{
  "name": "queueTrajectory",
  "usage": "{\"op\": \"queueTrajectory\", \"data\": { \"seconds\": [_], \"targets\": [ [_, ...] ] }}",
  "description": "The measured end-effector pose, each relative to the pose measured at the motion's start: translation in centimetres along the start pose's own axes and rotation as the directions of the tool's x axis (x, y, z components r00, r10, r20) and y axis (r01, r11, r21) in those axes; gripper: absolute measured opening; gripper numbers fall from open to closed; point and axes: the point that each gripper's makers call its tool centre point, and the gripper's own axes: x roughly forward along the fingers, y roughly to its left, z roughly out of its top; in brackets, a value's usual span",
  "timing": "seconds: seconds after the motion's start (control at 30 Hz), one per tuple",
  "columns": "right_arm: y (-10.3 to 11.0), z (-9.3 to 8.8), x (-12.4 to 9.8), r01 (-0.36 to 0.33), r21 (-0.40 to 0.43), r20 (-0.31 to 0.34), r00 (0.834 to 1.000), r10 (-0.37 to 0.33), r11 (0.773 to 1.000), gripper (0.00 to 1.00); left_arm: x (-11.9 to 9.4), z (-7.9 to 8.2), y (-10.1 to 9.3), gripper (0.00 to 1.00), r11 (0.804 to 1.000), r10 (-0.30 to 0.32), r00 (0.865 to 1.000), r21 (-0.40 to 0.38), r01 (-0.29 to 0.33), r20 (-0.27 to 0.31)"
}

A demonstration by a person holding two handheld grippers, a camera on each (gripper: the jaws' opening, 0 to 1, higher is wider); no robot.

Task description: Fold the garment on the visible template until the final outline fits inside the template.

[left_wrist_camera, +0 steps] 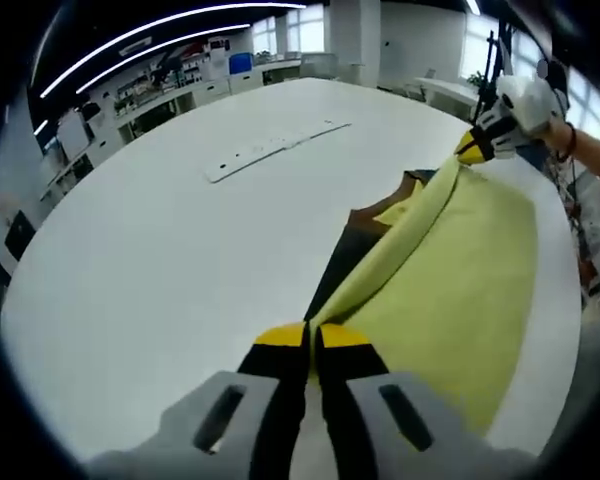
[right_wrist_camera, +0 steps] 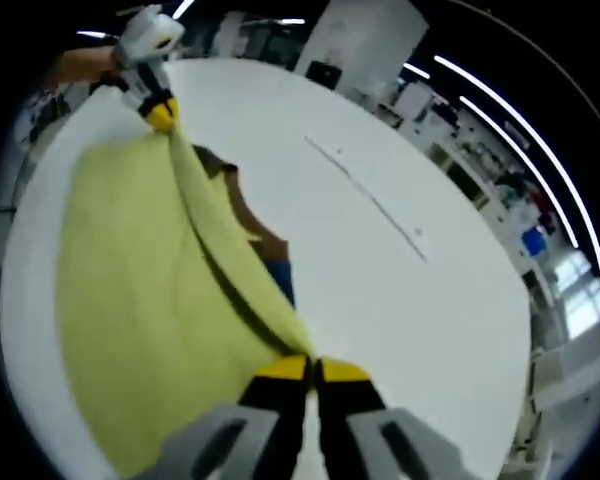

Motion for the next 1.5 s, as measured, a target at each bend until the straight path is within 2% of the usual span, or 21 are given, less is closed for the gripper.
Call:
{"op": "queueTrajectory", "data": {
  "seconds": [0.13, 0.23, 0.4, 0.53, 0.67, 0.77, 0.9, 0.97, 1.0, 1.07, 1.17, 1.3, 1.4, 1.5],
  "targets": [
    [0.0, 0.0, 0.4, -0.005, 0.02, 0.007, 1.0, 0.005, 1.0, 0.0, 0.2, -0.2, 0.1, 0.01, 1.0, 0.006, 1.0, -0.004, -0.006, -0.001],
    [0.4, -0.5, 0.6, -0.035, 0.04, -0.004, 0.999, 0.035, 0.999, 0.0, 0.4, -0.8, 0.2, 0.02, 1.0, 0.013, 1.0, 0.025, -0.013, -0.027],
    [0.2, -0.7, 0.3, -0.041, 0.099, 0.005, 0.999, 0.04, 0.994, 0.04, -0.1, -0.4, 0.8, 0.06, 0.998, 0.046, 0.999, 0.05, -0.045, -0.021],
    [-0.1, -0.5, -0.4, -0.037, 0.126, 0.02, 0.999, 0.035, 0.991, 0.1, -0.9, -0.3, 1.3, 0.07, 0.994, 0.063, 0.998, 0.083, -0.064, 0.006],
    [0.6, -0.4, -0.8, -0.056, 0.084, 0.031, 0.998, 0.054, 0.995, 0.1, -1.4, -0.5, 1.1, 0.07, 0.993, 0.051, 0.998, 0.107, -0.055, 0.04],
    [0.2, -0.2, -0.6, -0.035, 0.077, 0.057, 0.998, 0.03, 0.996, 0.11, -1.7, -0.3, 0.3, 0.09, 0.988, 0.038, 0.996, 0.146, -0.049, 0.076],
    [0.6, -0.1, 0.2, -0.047, 0.083, 0.072, 0.997, 0.042, 0.995, 0.14, -1.4, 0.0, -0.5, 0.11, 0.983, 0.022, 0.995, 0.181, -0.039, 0.097],
    [0.7, -0.1, 0.4, -0.051, 0.078, 0.069, 0.997, 0.045, 0.996, 0.13, -1.2, -0.1, -0.1, 0.11, 0.971, 0.038, 0.996, 0.231, -0.057, 0.087],
    [0.8, 0.0, 0.4, -0.052, 0.076, 0.067, 0.997, 0.047, 0.996, 0.12, -1.2, -0.2, 0.3, 0.11, 0.959, 0.072, 0.994, 0.268, -0.092, 0.084],
    [0.8, -0.3, 0.6, -0.048, 0.075, 0.063, 0.997, 0.043, 0.996, 0.1, -1.3, -0.1, 0.2, 0.1, 0.947, 0.081, 0.993, 0.304, -0.103, 0.085],
    [0.7, -0.4, 0.7, -0.048, 0.088, 0.065, 0.997, 0.043, 0.995, 0.09, -0.8, -0.9, 0.1, 0.08, 0.946, 0.062, 0.996, 0.314, -0.08, 0.067],
    [0.8, -0.7, 1.1, -0.055, 0.111, 0.067, 0.997, 0.047, 0.992, 0.08, -0.4, -1.9, 0.9, 0.06, 0.946, 0.099, 0.995, 0.309, -0.098, 0.012],
    [0.8, -0.7, 1.1, -0.057, 0.112, 0.066, 0.997, 0.05, 0.992, 0.06, -0.2, -1.8, 0.8, 0.06, 0.947, 0.078, 0.997, 0.311, -0.078, 0.011],
    [0.9, -0.7, 1.1, -0.057, 0.11, 0.065, 0.997, 0.05, 0.992, 0.04, 0.2, -1.7, 1.0, 0.05, 0.936, 0.097, 0.995, 0.339, -0.091, -0.001]
  ]
}}
